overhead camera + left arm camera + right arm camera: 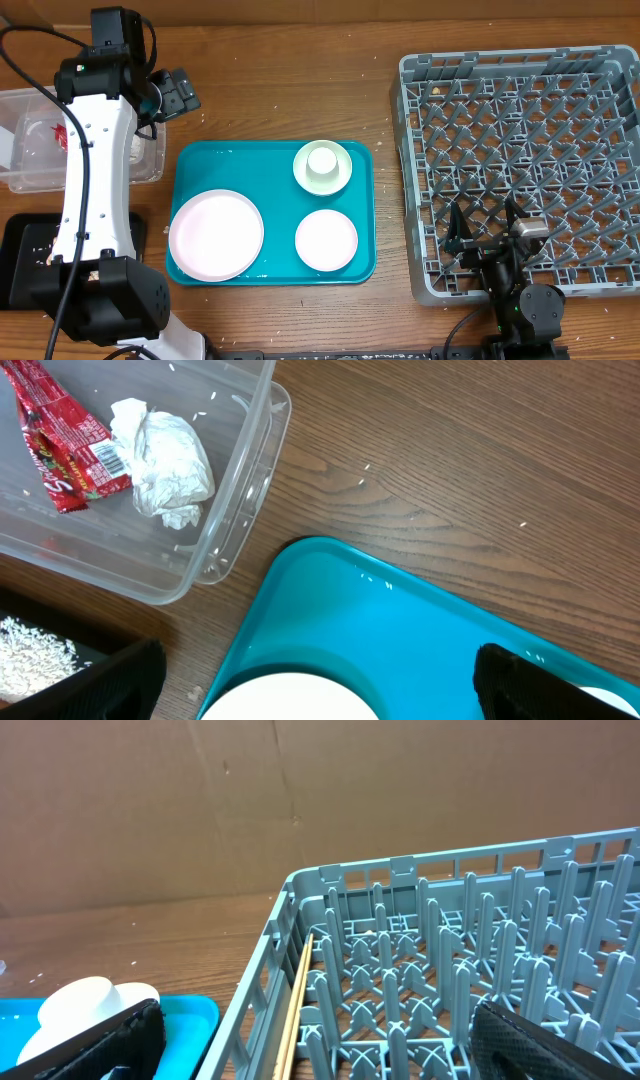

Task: Sort waste into correct bins and load items into the dishwasher
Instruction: 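Swing the right gripper left over the white cup on the teal tray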

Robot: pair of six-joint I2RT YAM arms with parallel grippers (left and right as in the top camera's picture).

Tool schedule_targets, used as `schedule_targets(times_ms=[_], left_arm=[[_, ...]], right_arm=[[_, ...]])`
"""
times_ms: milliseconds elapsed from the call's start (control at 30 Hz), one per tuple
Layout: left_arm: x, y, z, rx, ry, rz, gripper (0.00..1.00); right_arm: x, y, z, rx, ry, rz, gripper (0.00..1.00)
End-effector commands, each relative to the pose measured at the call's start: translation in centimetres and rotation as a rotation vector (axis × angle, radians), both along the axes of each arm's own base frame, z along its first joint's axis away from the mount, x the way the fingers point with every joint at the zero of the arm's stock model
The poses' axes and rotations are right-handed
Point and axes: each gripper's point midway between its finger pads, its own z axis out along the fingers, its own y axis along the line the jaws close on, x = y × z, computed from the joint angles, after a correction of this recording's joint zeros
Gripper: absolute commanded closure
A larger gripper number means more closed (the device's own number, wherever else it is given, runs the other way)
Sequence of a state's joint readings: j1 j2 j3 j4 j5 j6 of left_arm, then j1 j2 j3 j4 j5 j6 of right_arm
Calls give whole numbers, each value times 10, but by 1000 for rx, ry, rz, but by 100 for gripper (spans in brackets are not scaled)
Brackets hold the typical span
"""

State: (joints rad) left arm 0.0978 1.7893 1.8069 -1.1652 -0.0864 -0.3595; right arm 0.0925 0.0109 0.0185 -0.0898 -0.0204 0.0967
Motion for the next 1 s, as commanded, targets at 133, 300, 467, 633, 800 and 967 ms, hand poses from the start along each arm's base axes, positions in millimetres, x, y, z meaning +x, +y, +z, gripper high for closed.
schedule_targets(times_ms=[133, 300, 467, 633, 800, 967], left_arm=[[2, -5, 5, 1, -15, -30, 0], [2, -5, 5, 2, -15, -30, 0], [2, -5, 5, 2, -15, -30, 0], [2, -5, 5, 2, -15, -30, 0], [2, -5, 5, 1, -14, -30, 0], [2, -5, 5, 1, -14, -30, 0]], right_arm=[[0, 1, 2, 7, -17, 3, 0], [-4, 18, 21, 68, -86, 107, 0], [-16, 44, 49, 62, -199, 270, 0], [-49, 83, 78, 8, -346, 547, 0], [-56, 88, 88, 3, -392, 582, 0], [-57, 79, 104, 86, -432, 539, 0]])
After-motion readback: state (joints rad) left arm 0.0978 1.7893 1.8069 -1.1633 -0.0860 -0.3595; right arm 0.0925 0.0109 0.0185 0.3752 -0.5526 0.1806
